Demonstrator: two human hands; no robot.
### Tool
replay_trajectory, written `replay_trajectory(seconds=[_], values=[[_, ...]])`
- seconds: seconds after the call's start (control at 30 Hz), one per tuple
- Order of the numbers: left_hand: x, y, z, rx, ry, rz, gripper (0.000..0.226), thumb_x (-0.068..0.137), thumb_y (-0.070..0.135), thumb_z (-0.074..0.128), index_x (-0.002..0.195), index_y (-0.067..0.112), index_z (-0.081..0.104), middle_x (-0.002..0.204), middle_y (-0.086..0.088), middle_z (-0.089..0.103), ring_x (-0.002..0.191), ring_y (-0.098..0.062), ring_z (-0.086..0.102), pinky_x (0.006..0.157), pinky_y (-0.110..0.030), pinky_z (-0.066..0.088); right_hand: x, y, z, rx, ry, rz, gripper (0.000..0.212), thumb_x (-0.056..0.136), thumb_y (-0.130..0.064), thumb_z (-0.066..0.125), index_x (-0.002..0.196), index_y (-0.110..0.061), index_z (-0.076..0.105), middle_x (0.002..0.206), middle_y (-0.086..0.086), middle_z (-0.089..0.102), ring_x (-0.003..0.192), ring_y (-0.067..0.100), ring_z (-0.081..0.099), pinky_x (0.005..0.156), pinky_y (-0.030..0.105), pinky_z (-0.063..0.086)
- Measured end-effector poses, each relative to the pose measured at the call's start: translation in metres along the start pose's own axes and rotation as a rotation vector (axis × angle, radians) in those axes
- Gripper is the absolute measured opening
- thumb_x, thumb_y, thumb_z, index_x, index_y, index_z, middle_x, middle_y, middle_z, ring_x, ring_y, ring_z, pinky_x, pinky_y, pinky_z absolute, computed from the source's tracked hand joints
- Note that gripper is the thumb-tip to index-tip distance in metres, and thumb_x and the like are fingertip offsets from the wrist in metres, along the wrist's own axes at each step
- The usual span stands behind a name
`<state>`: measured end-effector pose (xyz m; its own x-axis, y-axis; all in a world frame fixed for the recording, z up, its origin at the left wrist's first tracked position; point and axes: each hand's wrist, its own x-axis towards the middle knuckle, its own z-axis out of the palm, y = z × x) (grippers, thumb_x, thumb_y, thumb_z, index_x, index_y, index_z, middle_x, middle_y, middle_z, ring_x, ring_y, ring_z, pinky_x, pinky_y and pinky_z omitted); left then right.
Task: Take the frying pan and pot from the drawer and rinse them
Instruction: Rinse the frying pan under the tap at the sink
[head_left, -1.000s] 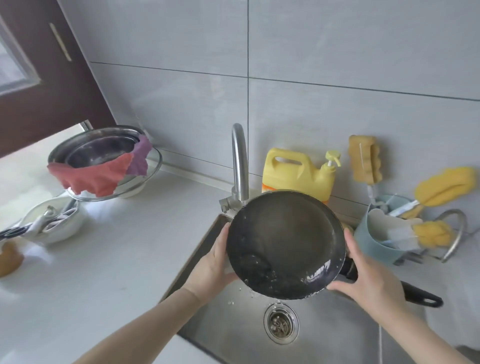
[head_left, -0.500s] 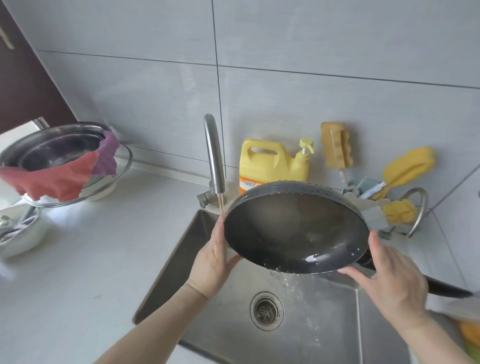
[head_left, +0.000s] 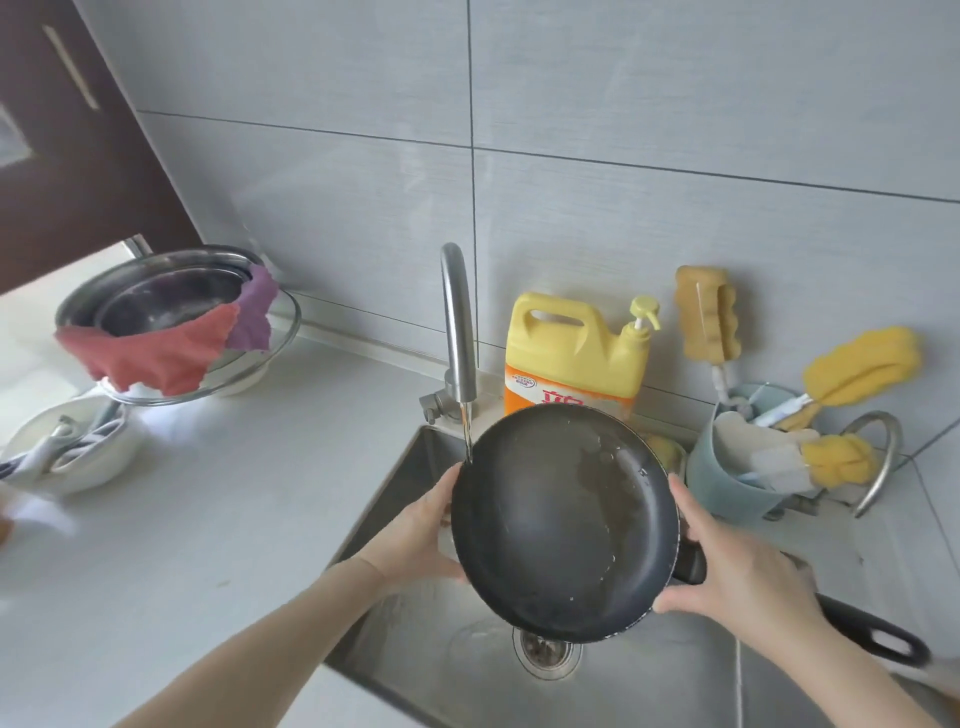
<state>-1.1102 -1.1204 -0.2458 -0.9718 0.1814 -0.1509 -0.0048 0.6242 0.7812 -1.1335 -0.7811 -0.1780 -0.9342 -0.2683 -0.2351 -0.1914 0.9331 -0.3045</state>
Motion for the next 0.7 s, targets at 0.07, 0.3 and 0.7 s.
replay_trajectory(seconds=[0.07, 0.3, 0.7], values=[[-0.004, -0.002, -0.017, -0.067, -0.100, -0.068, 0.119, 0.060, 0.018, 0.092, 0.146, 0.051, 0.017, 0.125, 0.019, 0.063, 0.111, -0.002, 0.063, 0.100, -0.021, 0.048, 0.014, -0.001, 0.004, 0.114, -0.120, -0.023, 0.128, 0.049, -0.062, 0.078, 0.137, -0.068, -0.015, 0.102, -0.025, 0.062, 0.095, 0.001, 0.058, 0.079, 0.026, 0.049], [-0.019, -0.002, -0.072, -0.115, -0.352, -0.298, 0.094, 0.061, 0.013, 0.088, 0.139, 0.037, 0.043, 0.129, 0.006, 0.063, 0.113, -0.014, 0.066, 0.100, -0.041, 0.051, 0.042, 0.001, 0.044, 0.422, -0.554, -0.083, 0.107, 0.060, -0.041, 0.083, 0.144, -0.055, 0.019, 0.075, -0.019, 0.058, 0.066, -0.009, 0.051, 0.072, 0.008, 0.043], [-0.044, -0.010, -0.096, 0.117, -0.138, -0.215, 0.115, 0.058, 0.017, 0.092, 0.146, 0.045, 0.024, 0.135, 0.014, 0.047, 0.113, -0.009, 0.060, 0.096, -0.033, 0.053, 0.026, -0.048, 0.106, 0.630, -0.219, 0.003, 0.128, 0.050, -0.038, 0.093, 0.144, -0.064, 0.009, 0.120, -0.019, 0.067, 0.119, 0.006, 0.058, 0.092, 0.032, 0.045]])
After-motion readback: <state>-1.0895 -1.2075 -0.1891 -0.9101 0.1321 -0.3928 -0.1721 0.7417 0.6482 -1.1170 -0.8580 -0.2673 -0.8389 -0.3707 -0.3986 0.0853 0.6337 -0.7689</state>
